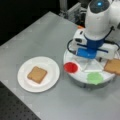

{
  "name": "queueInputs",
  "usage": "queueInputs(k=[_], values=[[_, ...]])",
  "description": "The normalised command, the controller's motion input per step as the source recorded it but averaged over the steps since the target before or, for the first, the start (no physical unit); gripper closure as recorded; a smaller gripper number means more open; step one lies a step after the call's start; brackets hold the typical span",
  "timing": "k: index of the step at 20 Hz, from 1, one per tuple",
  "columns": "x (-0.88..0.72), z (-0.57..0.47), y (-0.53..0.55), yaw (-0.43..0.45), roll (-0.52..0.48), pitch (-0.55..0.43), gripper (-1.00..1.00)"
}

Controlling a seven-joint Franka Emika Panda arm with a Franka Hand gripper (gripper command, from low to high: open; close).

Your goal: Ingredient selection for cheeseburger or sandwich

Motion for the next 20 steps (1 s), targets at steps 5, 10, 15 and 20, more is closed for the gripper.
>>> queueInputs(k=[5,10,15,20], values=[[-0.08,-0.12,0.00,0.088,0.146,0.008,-1.00],[-0.07,-0.13,-0.01,0.096,0.170,0.002,-1.00],[-0.06,-0.13,-0.05,0.151,0.201,-0.003,-1.00],[-0.04,-0.13,-0.09,0.226,0.217,0.013,-1.00]])
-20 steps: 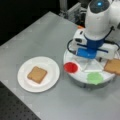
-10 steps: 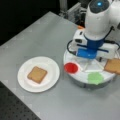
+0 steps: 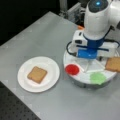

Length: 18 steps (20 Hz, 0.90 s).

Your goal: Ingredient selection for cheeseburger or sandwich

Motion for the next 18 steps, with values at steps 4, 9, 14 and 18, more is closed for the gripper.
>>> queueInputs(k=[4,9,14,18], values=[[0.01,-0.13,-0.09,0.175,0.197,0.068,-1.00],[0.06,-0.16,-0.03,0.242,0.122,0.062,-1.00],[0.11,-0.15,0.05,0.399,0.069,0.042,-1.00],[0.14,-0.18,0.07,0.442,0.027,0.046,-1.00]])
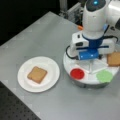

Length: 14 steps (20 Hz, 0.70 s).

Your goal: Ingredient selection for cheeseburger or sandwich

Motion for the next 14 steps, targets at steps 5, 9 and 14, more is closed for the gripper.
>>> queueInputs(k=[5,9,14], values=[[0.17,-0.25,0.08,0.369,-0.016,0.053,-1.00],[0.20,-0.27,0.10,0.488,-0.027,0.080,-1.00],[0.29,-0.30,0.11,0.632,0.007,0.061,-1.00]])
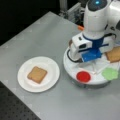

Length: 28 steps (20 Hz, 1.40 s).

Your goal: Ingredient selection for cheeseburger or sandwich

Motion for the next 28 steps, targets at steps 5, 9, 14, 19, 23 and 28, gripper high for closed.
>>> queueInputs(k=[5,9,14,19,23,28], values=[[0.34,-0.33,0.09,0.476,0.053,0.111,-1.00],[0.33,-0.35,0.09,0.289,0.044,0.158,-1.00],[0.35,-0.35,0.11,0.289,0.044,0.167,-1.00],[0.35,-0.33,0.12,0.341,0.039,0.169,-1.00],[0.37,-0.36,0.14,0.348,0.040,0.159,-1.00],[0.39,-0.38,0.15,0.300,0.043,0.170,-1.00]])
